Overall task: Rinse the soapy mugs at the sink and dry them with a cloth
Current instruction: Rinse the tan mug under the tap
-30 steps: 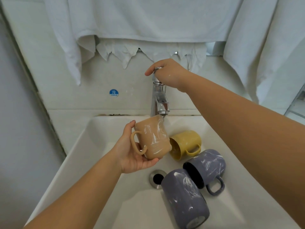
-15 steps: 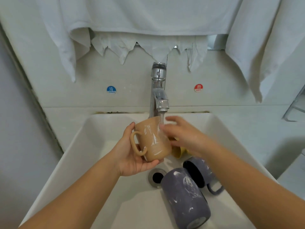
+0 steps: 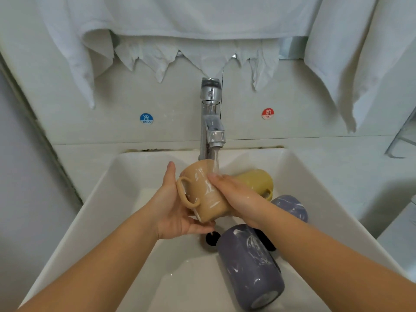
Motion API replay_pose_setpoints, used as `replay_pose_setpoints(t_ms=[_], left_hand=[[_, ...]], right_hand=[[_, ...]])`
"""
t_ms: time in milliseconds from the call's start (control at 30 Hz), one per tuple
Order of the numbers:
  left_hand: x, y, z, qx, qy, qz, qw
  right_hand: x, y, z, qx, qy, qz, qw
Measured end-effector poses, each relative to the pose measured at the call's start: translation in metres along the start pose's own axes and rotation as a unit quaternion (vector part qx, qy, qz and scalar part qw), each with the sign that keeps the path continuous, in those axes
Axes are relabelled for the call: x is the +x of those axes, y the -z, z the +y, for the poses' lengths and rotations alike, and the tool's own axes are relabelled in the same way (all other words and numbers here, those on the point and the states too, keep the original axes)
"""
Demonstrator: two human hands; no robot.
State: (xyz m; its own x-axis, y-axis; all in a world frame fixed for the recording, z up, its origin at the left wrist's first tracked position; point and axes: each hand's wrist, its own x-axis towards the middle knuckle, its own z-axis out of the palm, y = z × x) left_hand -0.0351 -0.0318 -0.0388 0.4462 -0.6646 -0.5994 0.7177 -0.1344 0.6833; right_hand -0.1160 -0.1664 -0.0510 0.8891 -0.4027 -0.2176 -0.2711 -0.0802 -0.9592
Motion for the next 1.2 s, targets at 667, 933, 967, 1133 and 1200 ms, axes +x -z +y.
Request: replay_pose_setpoints(t_ms=[667,933,967,1133,1200], left_hand=[[-0.001,-0.005,-0.005,0.101,-0.093,0.041,0.99],[-0.001,-0.002,-0.004,0.096,-0.08,0.03,0.992],[0.0,-0.002,-0.004,0.089,-0.078,0.036,0.992],[-0.001,0.0,-0.001,0.071,-0.075,0.05,0.993],[0.0,0.0,-0.002,0.08,-0.076,0.047,0.993]], right_hand=[[-0.004,0.005,-0.008,-0.065,0.043,0.054,0.996],[0.001,0.001,-0.006,-0.074,0.048,0.072,0.993],[0.002,0.003,-0.006,-0.066,0.045,0.078,0.994],[-0.004,0.014,-0.001,-0.034,0.033,-0.002,0.999],[-0.003,0.012,-0.003,-0.043,0.034,0.011,0.998]])
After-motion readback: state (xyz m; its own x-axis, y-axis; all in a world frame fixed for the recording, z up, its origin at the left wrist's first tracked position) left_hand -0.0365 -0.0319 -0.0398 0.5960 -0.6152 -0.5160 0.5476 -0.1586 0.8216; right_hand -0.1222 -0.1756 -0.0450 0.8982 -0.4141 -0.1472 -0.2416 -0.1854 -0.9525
